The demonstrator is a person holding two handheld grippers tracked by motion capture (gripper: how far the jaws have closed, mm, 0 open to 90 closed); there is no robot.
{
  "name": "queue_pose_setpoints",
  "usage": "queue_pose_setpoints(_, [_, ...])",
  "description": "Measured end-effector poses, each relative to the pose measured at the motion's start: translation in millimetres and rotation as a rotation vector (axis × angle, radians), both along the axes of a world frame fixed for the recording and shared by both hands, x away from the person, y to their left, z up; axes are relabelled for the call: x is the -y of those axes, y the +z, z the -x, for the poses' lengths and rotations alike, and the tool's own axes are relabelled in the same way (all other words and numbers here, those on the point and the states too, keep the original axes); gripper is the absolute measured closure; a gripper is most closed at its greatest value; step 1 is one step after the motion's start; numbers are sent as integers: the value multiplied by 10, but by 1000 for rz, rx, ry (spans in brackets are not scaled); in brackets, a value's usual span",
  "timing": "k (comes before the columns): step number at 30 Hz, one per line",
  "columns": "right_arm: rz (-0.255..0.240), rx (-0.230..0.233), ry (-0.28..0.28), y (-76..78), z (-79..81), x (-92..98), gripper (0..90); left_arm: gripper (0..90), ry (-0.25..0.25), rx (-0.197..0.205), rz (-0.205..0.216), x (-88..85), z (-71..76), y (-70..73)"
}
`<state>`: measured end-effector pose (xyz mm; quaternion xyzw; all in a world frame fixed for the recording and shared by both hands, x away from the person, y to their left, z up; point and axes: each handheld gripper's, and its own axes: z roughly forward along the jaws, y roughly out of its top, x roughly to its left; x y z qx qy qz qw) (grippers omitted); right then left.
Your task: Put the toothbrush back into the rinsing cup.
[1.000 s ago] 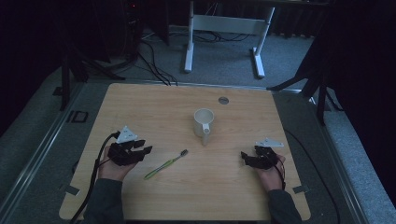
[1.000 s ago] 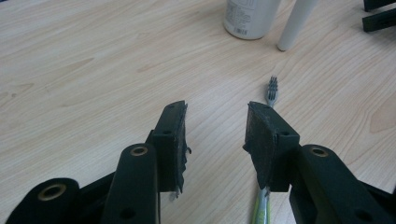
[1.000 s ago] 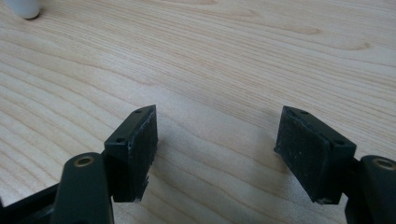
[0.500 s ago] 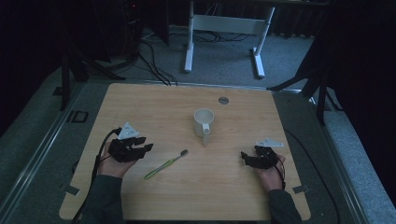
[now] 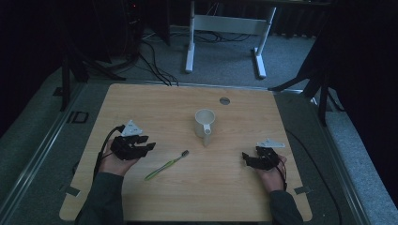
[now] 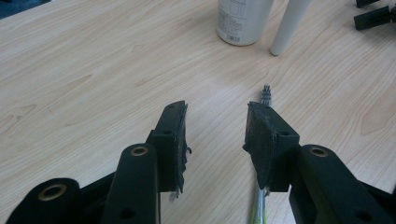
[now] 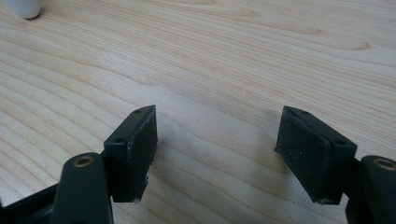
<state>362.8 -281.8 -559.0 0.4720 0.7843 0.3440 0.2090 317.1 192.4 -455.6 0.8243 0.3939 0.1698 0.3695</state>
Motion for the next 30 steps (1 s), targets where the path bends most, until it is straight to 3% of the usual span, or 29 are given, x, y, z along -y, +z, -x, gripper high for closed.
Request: queue_pose_setpoints(30, [0, -1, 0, 0, -1, 0, 287, 586, -35, -25, -47, 113, -77, 157])
